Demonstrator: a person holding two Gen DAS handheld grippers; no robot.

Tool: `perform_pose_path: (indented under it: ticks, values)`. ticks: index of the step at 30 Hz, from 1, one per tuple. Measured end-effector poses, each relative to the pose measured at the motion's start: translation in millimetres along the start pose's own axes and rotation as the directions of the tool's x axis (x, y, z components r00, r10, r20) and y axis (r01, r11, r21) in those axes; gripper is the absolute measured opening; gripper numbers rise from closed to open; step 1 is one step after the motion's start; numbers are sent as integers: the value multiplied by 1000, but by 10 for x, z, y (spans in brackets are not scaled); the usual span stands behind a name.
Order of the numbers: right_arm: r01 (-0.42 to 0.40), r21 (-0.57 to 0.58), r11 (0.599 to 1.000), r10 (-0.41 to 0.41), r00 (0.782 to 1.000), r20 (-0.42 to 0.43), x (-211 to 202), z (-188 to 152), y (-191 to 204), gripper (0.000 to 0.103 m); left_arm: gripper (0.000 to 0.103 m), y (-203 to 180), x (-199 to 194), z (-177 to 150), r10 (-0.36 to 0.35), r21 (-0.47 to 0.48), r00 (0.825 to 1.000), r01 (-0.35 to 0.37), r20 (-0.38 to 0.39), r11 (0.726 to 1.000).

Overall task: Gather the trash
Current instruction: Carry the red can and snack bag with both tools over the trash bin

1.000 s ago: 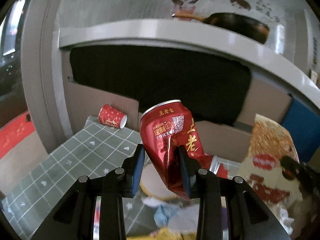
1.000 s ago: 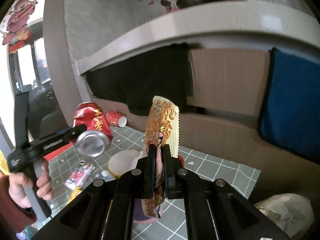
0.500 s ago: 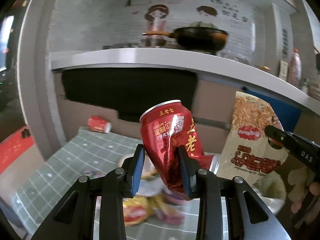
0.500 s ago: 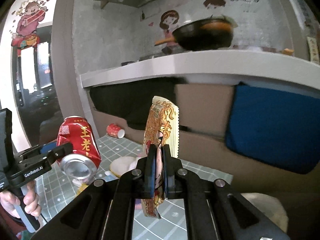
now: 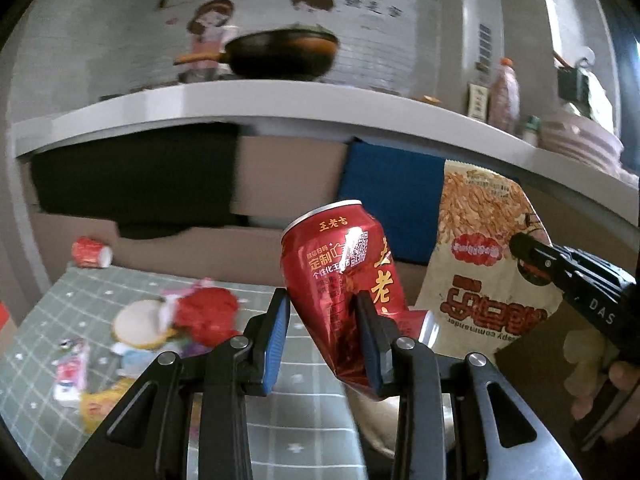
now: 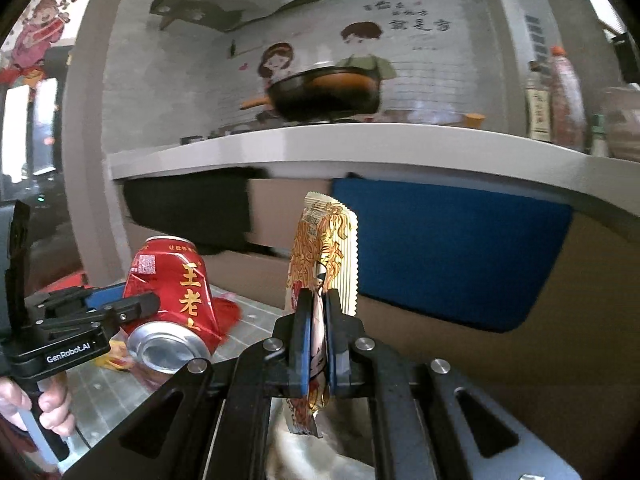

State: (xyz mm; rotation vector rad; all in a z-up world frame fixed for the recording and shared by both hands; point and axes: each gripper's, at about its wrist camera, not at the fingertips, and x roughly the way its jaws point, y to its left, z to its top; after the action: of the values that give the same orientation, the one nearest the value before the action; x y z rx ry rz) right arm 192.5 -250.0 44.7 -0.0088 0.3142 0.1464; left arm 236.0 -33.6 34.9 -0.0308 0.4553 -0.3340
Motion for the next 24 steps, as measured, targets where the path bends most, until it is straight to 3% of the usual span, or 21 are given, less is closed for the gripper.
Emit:
perform_pose_path:
  ticks: [8,24]
  values:
    - [80,19,997,-80,997,-15,-54,-157,-312,6,34,-377,323,-150,-66,32,996,68,-55,997]
    - [104,43,994,-100,991,-90,183,-495,-536,6,34,-530,716,-337,-96,41,985,103,-143,994]
